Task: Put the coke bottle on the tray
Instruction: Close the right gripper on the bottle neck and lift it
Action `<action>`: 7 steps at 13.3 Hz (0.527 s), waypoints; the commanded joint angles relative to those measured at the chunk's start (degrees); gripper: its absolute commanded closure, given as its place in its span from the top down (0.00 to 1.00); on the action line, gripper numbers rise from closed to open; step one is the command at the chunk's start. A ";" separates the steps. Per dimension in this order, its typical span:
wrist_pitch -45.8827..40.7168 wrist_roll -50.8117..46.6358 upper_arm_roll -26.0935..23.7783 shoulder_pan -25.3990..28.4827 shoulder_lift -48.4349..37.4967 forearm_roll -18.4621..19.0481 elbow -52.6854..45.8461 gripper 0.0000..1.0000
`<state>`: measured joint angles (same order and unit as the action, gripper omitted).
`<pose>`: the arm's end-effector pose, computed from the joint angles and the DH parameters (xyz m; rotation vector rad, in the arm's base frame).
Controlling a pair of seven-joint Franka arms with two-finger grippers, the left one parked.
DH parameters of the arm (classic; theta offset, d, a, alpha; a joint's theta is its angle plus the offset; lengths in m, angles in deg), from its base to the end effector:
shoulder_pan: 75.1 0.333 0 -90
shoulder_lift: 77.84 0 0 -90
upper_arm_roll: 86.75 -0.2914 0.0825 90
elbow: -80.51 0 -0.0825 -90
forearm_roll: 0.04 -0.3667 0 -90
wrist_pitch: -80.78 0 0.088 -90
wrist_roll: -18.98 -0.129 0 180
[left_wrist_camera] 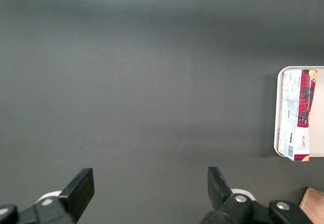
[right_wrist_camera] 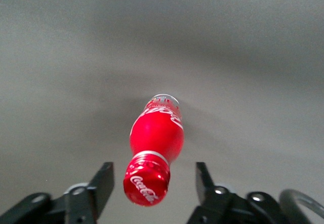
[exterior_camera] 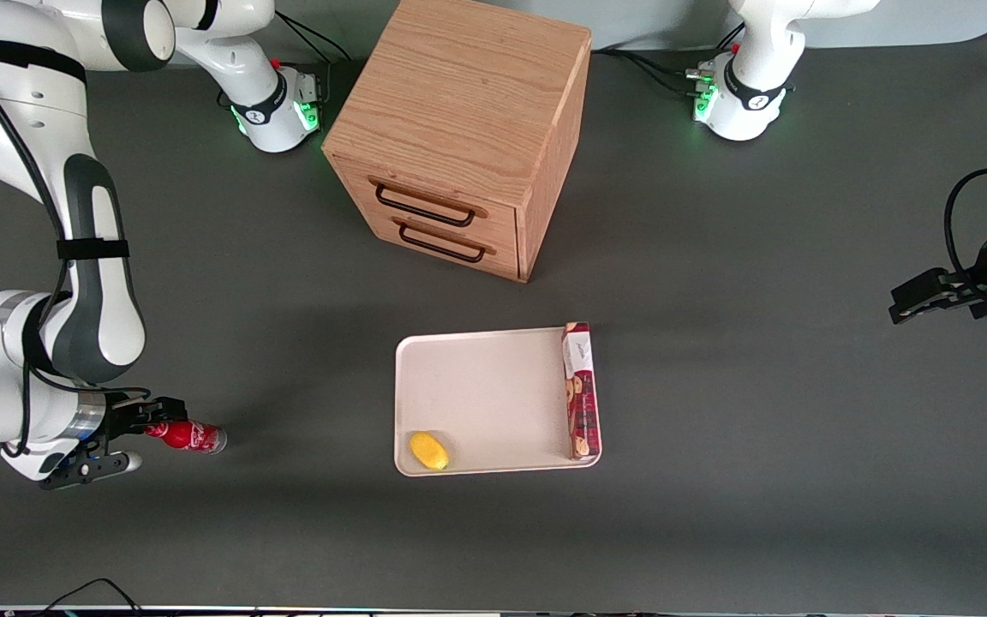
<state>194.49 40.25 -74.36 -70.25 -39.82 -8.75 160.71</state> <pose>0.6832 -0.0534 0.2829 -3.1035 -0.3341 0.0936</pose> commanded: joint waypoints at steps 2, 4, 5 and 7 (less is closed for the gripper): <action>0.02 3.50 0.27 0.25 -0.05 -1.48 -0.30 0.00; 0.02 3.95 0.27 0.34 -0.14 -1.48 -0.39 0.00; 0.02 3.96 0.35 0.34 -0.14 -1.40 -0.39 0.00; 0.02 4.04 0.35 0.42 -0.23 -1.40 -0.47 0.00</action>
<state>194.50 42.48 -74.33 -70.14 -39.84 -8.77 160.59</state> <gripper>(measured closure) 0.683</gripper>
